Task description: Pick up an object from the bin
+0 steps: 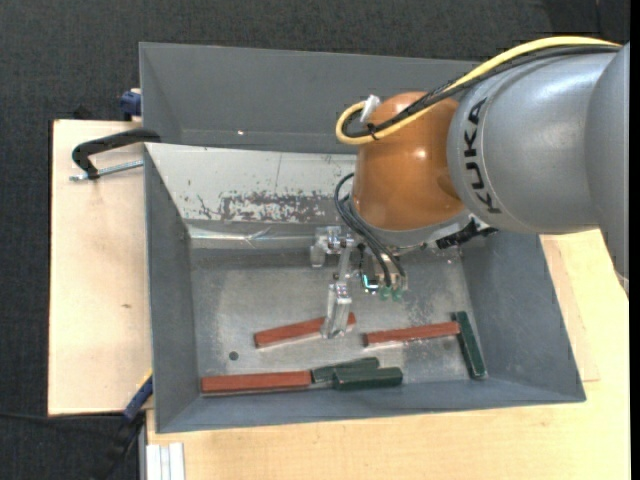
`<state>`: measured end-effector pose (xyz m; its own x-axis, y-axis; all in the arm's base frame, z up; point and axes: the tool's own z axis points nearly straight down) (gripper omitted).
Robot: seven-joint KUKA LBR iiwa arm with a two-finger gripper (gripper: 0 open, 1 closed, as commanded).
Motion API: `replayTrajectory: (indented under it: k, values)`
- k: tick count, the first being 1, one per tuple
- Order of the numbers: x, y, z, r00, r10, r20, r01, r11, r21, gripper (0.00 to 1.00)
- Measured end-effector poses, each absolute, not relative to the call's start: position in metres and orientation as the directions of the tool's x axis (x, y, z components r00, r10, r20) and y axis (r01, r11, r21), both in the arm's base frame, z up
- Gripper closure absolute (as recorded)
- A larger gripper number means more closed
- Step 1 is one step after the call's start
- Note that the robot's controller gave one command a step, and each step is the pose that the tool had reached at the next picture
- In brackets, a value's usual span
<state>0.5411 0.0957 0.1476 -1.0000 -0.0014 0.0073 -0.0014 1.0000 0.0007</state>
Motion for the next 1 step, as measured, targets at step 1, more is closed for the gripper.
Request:
replayTrajectory:
  k: [1]
  values:
    - [0.5431,0.0953,0.152,-1.0,0.0,-0.001,0.0,1.0,0.002,0.0]
